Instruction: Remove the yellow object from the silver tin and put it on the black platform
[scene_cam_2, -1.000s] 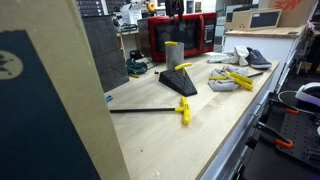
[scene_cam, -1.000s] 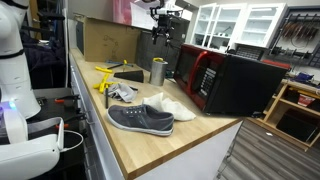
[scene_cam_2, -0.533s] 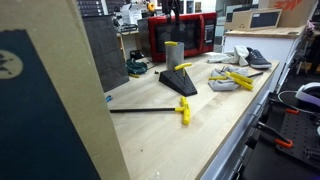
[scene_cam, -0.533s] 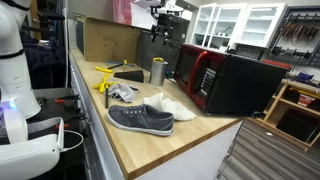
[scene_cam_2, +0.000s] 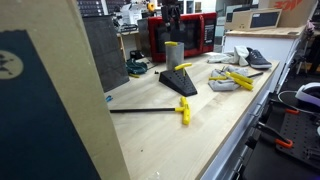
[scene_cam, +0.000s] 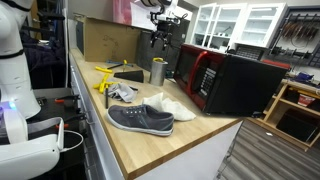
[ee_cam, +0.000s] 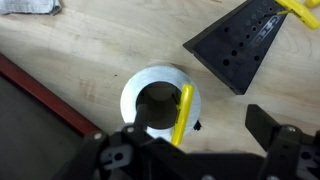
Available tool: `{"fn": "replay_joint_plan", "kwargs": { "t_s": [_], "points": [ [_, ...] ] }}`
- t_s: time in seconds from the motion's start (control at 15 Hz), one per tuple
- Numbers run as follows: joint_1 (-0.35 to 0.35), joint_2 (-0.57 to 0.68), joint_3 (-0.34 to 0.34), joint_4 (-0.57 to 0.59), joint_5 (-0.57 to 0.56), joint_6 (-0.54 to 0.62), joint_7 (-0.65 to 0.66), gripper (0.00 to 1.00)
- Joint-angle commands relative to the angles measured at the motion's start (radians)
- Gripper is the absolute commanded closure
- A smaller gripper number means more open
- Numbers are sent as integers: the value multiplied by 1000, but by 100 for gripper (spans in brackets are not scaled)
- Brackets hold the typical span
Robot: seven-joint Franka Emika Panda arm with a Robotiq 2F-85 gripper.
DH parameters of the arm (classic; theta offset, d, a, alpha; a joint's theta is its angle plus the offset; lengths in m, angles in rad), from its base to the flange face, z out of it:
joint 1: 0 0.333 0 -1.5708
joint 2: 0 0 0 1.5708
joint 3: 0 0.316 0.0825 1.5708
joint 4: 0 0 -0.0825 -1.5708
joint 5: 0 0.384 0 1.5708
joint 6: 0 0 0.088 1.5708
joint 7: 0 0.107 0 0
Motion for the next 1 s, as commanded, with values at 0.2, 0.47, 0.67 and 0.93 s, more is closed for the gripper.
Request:
{"fn": "replay_joint_plan", "kwargs": {
  "t_s": [0.2, 0.47, 0.67, 0.93],
  "points": [
    [-2, -16, 16, -81, 3, 80, -5, 0],
    [1, -8, 16, -123, -6, 134, 10, 0],
    [-2, -9, 11, -147, -8, 173, 19, 0],
    [-11, -11, 10, -163, 14, 221, 48, 26]
  ]
}}
